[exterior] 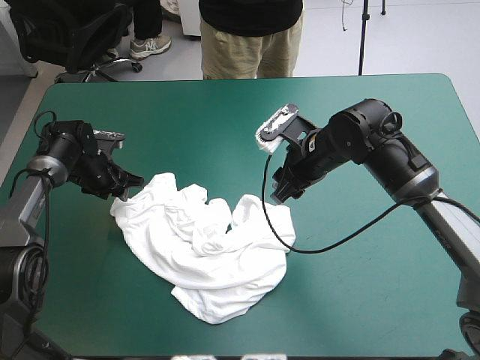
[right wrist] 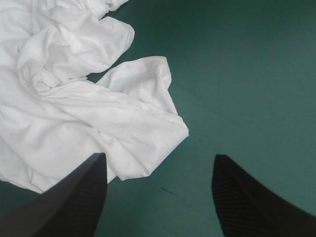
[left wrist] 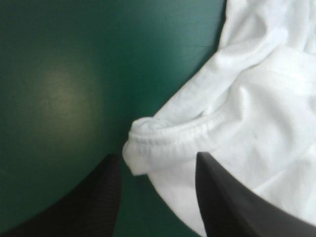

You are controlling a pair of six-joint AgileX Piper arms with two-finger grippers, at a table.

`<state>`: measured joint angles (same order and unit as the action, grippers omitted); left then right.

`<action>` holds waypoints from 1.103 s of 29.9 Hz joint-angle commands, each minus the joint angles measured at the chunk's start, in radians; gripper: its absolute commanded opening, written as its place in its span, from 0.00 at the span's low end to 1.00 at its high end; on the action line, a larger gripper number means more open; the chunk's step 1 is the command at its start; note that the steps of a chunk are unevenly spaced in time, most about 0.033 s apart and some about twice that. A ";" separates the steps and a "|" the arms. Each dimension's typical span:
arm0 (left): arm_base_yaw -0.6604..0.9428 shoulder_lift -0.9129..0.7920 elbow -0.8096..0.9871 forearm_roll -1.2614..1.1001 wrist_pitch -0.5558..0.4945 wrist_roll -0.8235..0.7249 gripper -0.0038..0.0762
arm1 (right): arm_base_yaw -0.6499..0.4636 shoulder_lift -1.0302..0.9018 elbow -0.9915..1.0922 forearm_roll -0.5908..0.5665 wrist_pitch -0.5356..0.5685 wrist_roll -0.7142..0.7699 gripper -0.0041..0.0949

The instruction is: Fold the cloth

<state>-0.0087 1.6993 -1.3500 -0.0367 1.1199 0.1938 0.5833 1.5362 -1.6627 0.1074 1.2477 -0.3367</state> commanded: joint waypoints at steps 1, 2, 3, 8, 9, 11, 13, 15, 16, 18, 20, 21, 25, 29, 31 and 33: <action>0.000 0.009 -0.023 -0.032 -0.026 0.015 0.48 | -0.004 -0.043 -0.022 -0.001 -0.012 -0.005 0.62; 0.000 0.028 -0.023 -0.032 -0.034 0.017 0.48 | -0.004 -0.043 -0.022 -0.001 -0.014 -0.005 0.62; 0.000 0.048 -0.023 -0.030 -0.042 0.017 0.48 | -0.004 -0.043 -0.022 -0.001 -0.020 -0.003 0.62; 0.000 0.136 -0.023 -0.028 -0.051 0.017 0.48 | -0.004 -0.043 -0.022 -0.001 -0.020 -0.001 0.62; 0.000 0.148 -0.023 -0.028 -0.051 0.017 0.48 | -0.004 -0.043 -0.022 -0.003 -0.020 0.002 0.62; 0.000 0.157 -0.023 -0.028 -0.048 0.017 0.46 | -0.010 -0.043 -0.020 -0.024 -0.025 0.015 0.62; 0.000 0.157 -0.023 -0.028 -0.044 0.017 0.38 | -0.024 -0.046 -0.013 -0.053 -0.025 0.032 0.62; 0.000 0.155 -0.023 -0.025 -0.044 0.022 0.18 | -0.057 -0.050 0.004 -0.062 -0.020 0.039 0.62; 0.000 0.155 -0.023 -0.025 -0.046 0.032 0.06 | -0.076 -0.054 0.014 -0.057 -0.013 0.045 0.62; 0.000 0.155 -0.023 -0.025 -0.046 0.036 0.03 | -0.129 -0.061 0.041 -0.034 -0.013 0.049 0.62; 0.000 0.155 -0.023 -0.027 -0.050 0.040 0.03 | -0.186 -0.065 0.080 0.017 -0.013 0.051 0.62; 0.000 0.155 -0.023 -0.027 -0.052 0.040 0.03 | -0.201 -0.065 0.099 0.030 -0.015 0.051 0.62; 0.000 0.155 -0.023 -0.029 -0.070 0.040 0.03 | -0.208 -0.057 0.185 0.055 -0.070 0.043 0.62; 0.000 0.155 -0.023 -0.036 -0.084 0.040 0.03 | -0.165 0.018 0.205 0.095 -0.075 0.040 0.62; 0.000 0.155 -0.023 -0.036 -0.084 0.040 0.03 | -0.142 0.066 0.205 0.102 -0.091 0.043 0.62; 0.000 0.155 -0.023 -0.036 -0.084 0.040 0.03 | -0.130 0.110 0.205 0.114 -0.109 0.043 0.62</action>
<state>-0.0084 1.8690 -1.3694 -0.0545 1.0841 0.2348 0.4377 1.6335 -1.4352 0.1917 1.1832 -0.2863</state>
